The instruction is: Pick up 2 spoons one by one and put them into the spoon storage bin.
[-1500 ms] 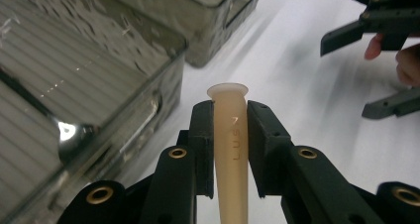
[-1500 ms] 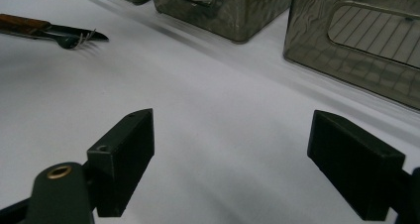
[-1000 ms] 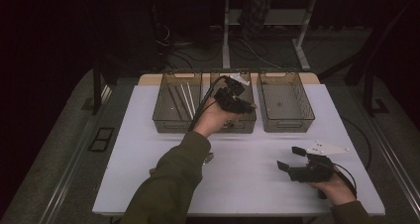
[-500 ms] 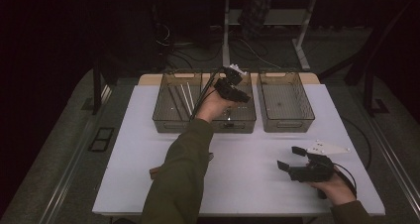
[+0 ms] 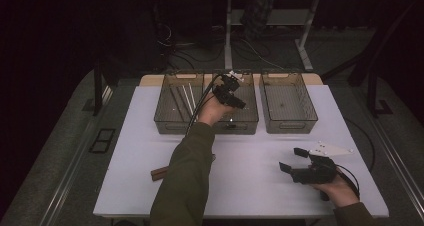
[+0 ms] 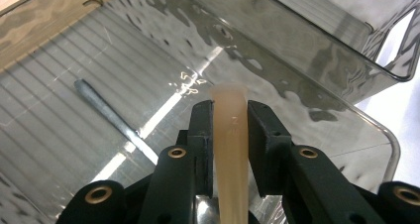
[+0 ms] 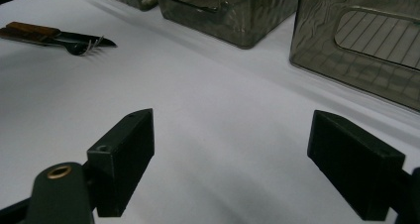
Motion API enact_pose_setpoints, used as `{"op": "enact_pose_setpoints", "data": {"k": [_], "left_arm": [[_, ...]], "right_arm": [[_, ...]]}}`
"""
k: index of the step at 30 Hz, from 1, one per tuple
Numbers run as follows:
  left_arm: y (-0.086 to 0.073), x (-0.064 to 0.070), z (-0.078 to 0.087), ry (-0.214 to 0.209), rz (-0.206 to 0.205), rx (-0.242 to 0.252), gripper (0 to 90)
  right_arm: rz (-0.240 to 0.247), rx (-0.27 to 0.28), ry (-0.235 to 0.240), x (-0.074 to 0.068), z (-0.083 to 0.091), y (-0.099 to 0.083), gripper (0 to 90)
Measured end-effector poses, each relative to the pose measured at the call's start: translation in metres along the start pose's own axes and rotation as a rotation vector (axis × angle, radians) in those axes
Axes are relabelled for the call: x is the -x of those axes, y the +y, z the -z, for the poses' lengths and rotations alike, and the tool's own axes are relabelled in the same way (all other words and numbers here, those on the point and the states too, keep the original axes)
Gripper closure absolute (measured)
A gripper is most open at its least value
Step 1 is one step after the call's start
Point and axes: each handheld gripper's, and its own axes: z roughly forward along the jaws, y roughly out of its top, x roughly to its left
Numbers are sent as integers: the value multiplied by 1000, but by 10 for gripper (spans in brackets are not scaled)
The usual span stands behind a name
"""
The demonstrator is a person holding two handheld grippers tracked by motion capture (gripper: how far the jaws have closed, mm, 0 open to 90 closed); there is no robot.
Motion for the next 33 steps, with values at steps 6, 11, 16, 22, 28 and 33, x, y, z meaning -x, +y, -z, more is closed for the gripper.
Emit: {"op": "enact_pose_setpoints", "data": {"k": [6, 11, 16, 22, 28, 33], "left_arm": [[-1, -2, 5, 6, 13, 21, 593], [0, 1, 18, 0, 1, 63, 513], [-2, 9, 31, -21, -40, 95, 446], [-9, 24, 48, -45, -88, 146, 405], [-19, 33, 62, -61, -111, 178, 356], [-30, 39, 72, -77, -118, 191, 331]], "right_arm": [[3, -2, 3, 0, -1, 0, 177], [7, -6, 1, 1, -1, -1, 177], [7, -8, -3, 2, -1, -1, 177], [13, -18, -1, 1, -2, -1, 177], [18, -22, 0, 1, -2, -2, 177], [20, -25, 0, 1, -3, -2, 177]]}}
